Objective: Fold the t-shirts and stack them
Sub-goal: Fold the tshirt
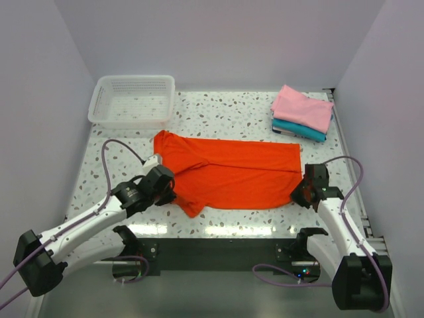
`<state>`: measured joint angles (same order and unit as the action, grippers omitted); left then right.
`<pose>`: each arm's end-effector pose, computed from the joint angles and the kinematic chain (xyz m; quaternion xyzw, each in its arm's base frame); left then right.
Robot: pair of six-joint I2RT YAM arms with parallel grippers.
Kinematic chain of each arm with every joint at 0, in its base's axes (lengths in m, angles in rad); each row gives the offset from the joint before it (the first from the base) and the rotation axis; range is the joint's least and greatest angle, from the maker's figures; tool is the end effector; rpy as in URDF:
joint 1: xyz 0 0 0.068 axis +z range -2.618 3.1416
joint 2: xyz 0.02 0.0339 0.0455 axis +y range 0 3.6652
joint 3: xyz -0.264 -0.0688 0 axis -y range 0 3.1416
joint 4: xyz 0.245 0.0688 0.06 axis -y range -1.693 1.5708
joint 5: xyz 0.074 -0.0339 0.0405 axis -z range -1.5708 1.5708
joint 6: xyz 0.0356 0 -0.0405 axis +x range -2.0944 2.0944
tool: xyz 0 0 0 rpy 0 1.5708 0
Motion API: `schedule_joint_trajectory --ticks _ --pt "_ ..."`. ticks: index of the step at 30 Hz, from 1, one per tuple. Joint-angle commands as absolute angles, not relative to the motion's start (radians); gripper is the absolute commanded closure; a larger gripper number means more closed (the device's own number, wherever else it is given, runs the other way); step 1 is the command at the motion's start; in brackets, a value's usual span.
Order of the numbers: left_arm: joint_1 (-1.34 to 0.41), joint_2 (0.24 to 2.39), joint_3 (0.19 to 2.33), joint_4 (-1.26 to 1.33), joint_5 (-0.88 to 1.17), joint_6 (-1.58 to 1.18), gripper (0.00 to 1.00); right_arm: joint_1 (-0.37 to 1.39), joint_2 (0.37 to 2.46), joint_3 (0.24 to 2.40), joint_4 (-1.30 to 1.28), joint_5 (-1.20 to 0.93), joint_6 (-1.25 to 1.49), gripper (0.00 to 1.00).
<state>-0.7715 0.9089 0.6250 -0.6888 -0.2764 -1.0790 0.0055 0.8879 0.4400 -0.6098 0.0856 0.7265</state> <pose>0.1291 -0.1120 0.2213 -0.1851 0.9291 -0.1539 0.2807 0.1540 -0.0022 0.1709 0.3510 0.9004 0.0521 0.2515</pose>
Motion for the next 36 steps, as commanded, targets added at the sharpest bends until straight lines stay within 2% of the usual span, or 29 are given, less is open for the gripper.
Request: schedule_joint_trajectory --ticks 1,10,36 --pt "-0.750 0.929 0.683 -0.629 -0.339 -1.048 1.00 0.003 0.899 0.503 -0.594 0.086 0.692 0.96" --pt "-0.654 1.009 0.756 -0.551 -0.339 -0.963 1.00 0.003 1.002 0.604 -0.574 0.057 0.660 0.96" --pt "-0.367 1.295 0.913 -0.397 -0.147 -0.772 1.00 0.003 1.351 0.857 -0.518 0.109 0.623 0.93"
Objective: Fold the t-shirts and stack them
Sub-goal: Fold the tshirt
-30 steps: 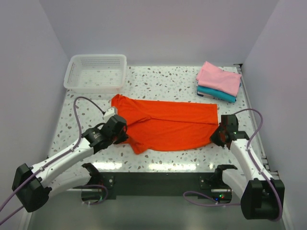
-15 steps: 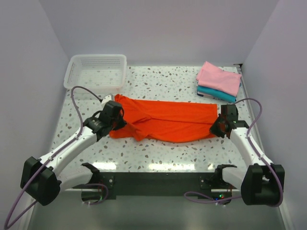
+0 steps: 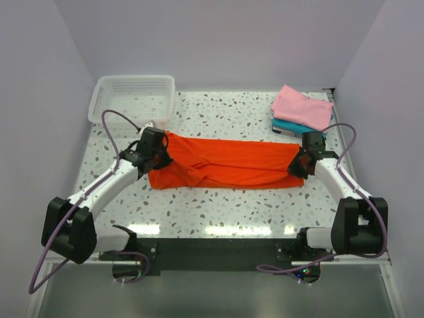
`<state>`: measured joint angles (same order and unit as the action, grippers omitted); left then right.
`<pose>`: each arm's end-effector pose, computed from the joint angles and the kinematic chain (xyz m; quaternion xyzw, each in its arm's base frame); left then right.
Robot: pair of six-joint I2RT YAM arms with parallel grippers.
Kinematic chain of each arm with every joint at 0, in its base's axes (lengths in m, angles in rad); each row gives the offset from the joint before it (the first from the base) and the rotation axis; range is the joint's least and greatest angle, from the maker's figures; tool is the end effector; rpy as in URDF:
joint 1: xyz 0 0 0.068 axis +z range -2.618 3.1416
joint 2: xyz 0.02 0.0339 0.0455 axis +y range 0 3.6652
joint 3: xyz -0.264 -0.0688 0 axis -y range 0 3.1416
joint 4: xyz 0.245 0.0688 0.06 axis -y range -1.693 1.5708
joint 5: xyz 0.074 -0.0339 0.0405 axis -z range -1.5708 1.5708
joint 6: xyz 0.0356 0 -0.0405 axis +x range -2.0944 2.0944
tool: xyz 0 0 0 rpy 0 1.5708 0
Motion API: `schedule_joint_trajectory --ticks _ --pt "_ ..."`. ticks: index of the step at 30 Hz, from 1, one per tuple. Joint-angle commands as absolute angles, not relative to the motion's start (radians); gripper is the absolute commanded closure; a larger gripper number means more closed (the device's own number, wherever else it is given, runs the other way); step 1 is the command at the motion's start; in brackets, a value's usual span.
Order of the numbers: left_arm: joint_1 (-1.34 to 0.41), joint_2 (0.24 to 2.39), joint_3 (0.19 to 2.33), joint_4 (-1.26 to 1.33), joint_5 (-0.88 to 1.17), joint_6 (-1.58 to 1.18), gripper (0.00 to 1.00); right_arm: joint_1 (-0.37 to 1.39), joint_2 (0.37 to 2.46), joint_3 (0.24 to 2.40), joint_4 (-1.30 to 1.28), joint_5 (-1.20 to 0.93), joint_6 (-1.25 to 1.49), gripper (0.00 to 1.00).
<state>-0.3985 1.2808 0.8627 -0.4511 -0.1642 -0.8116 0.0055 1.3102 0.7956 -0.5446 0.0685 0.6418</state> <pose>0.2448 -0.0968 0.2385 -0.2195 0.9103 -0.1315 0.3255 0.2484 -0.0011 0.2047 0.3107 0.9157 0.0490 0.2503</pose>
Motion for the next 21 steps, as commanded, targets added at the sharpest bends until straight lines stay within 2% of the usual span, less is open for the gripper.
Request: schedule_joint_trajectory --ticks 1,12,21 --pt "-0.359 1.301 0.916 -0.393 -0.140 -0.766 1.00 0.003 1.367 0.862 -0.517 0.109 0.621 0.93" --pt "-0.267 1.413 0.945 -0.359 -0.078 -0.730 1.00 -0.038 1.468 0.910 -0.489 0.112 0.626 0.91" --pt "-0.258 1.537 0.994 -0.318 -0.038 -0.706 1.00 -0.048 1.509 0.953 -0.471 0.118 0.624 0.87"
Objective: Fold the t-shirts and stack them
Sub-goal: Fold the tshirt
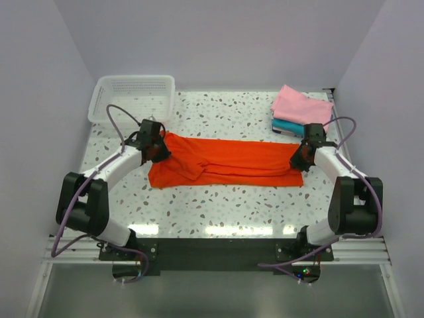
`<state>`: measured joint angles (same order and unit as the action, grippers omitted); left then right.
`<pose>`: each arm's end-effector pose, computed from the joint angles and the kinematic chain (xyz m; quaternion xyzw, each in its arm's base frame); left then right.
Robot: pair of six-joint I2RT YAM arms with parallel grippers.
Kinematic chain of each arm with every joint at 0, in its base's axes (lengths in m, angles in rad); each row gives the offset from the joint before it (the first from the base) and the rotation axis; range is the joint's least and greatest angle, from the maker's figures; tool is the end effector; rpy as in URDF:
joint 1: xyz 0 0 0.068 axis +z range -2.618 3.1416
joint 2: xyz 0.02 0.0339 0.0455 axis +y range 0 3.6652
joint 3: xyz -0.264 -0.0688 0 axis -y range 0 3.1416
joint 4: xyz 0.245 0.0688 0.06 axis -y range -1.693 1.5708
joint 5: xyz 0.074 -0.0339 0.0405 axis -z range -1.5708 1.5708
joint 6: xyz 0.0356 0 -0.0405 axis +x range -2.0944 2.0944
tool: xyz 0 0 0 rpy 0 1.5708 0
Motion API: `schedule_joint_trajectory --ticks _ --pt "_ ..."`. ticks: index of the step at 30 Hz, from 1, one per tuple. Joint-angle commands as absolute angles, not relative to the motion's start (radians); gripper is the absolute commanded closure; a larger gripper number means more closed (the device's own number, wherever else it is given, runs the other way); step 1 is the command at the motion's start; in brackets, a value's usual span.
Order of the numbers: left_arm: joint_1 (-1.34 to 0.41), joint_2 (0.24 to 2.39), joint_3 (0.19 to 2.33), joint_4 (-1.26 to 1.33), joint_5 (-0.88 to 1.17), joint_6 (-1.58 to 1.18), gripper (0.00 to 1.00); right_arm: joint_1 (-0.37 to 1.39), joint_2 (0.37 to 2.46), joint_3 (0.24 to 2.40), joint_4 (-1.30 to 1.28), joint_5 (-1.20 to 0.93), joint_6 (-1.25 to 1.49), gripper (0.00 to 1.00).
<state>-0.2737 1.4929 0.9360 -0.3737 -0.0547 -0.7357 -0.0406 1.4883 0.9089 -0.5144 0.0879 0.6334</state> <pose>0.2938 -0.0805 0.2103 -0.2256 0.9217 -0.1294 0.2879 0.2860 -0.0147 0.1954 0.3308 0.9127 0.0281 0.2382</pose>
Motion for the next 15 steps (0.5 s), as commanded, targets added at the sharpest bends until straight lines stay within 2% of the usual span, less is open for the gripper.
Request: schedule_joint_trajectory --ticks 1,5,7,8,9,10,11,12,14,15 --pt "-0.255 1.551 1.014 -0.325 -0.038 -0.709 1.00 -0.051 1.519 0.957 -0.465 0.123 0.624 0.87" --pt "-0.221 1.607 1.048 -0.318 -0.077 -0.726 1.00 -0.064 1.578 1.008 -0.471 0.164 0.624 0.87" --pt "-0.207 1.640 1.064 -0.314 -0.080 -0.732 0.91 -0.072 1.606 1.026 -0.465 0.193 0.620 0.86" --pt "-0.196 1.658 1.089 -0.321 -0.068 -0.727 0.83 -0.075 1.615 1.055 -0.471 0.190 0.611 0.84" --pt "-0.193 1.669 1.103 -0.337 -0.052 -0.718 0.68 -0.077 1.621 1.075 -0.489 0.163 0.579 0.76" --pt "-0.193 1.677 1.127 -0.348 -0.040 -0.710 0.25 -0.077 1.618 1.097 -0.505 0.157 0.557 0.71" --pt "-0.196 1.680 1.131 -0.350 -0.028 -0.707 0.03 -0.075 1.611 1.110 -0.514 0.141 0.542 0.66" --pt "-0.195 1.671 1.128 -0.348 -0.019 -0.704 0.00 -0.075 1.599 1.111 -0.515 0.126 0.519 0.53" --pt "-0.195 1.646 1.098 -0.345 -0.017 -0.709 0.00 -0.077 1.545 1.088 -0.522 0.101 0.494 0.39" --pt "-0.195 1.613 1.086 -0.344 -0.018 -0.710 0.00 -0.077 1.522 1.078 -0.525 0.097 0.474 0.15"
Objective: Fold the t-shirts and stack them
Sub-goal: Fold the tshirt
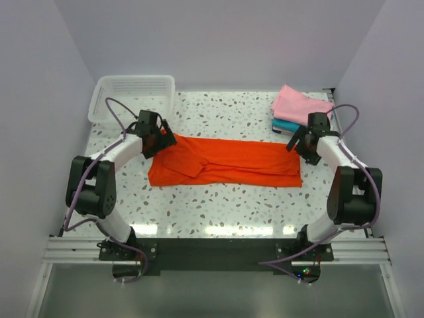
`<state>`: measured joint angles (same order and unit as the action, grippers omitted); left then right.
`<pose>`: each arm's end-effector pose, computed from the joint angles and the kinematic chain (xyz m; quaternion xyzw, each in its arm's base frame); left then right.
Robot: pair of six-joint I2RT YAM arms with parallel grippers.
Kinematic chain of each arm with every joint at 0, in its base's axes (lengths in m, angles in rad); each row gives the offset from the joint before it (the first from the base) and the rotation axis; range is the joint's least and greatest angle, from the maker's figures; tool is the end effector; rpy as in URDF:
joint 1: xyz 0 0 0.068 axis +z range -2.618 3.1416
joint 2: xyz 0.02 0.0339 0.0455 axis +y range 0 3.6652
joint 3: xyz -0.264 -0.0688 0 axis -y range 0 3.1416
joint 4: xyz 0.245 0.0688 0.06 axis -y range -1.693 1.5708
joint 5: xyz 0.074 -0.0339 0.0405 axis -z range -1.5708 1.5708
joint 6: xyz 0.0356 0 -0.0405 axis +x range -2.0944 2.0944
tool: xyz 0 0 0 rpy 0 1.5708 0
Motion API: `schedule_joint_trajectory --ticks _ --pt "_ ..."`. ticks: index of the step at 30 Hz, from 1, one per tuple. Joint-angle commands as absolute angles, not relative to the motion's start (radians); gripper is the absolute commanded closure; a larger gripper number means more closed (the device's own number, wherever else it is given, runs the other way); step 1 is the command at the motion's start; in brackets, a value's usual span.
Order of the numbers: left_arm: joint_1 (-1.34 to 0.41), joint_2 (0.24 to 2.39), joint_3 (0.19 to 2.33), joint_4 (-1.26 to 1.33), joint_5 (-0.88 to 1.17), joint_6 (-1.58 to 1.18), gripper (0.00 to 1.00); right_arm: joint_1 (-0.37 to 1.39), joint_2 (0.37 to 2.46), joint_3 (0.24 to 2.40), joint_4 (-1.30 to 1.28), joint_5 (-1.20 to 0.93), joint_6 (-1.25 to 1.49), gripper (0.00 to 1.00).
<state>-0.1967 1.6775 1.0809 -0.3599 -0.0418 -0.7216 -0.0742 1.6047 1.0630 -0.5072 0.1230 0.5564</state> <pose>0.3412 -0.0665 0.1984 -0.2534 0.9187 -0.1161 0.2798 0.3231 -0.0284 0.2077 0.3141 0.9119 0.0038 0.2642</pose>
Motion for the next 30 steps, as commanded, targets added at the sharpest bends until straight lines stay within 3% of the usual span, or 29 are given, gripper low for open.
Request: schedule_joint_trajectory --ticks 1,9,14,30 --pt "-0.195 1.592 1.059 -0.345 -0.029 -0.716 0.00 -0.075 1.502 1.069 -0.528 0.086 0.462 0.01" --pt "-0.225 1.330 0.839 -0.313 0.031 -0.749 0.00 -0.034 1.304 0.940 -0.581 0.002 0.411 0.01" --pt "-0.282 1.330 0.755 -0.229 0.123 -0.769 0.00 0.101 1.247 0.847 -0.522 -0.043 0.449 0.01" --pt "-0.270 1.494 0.680 -0.195 0.072 -0.762 0.00 0.156 1.480 0.842 -0.356 -0.019 0.509 0.01"
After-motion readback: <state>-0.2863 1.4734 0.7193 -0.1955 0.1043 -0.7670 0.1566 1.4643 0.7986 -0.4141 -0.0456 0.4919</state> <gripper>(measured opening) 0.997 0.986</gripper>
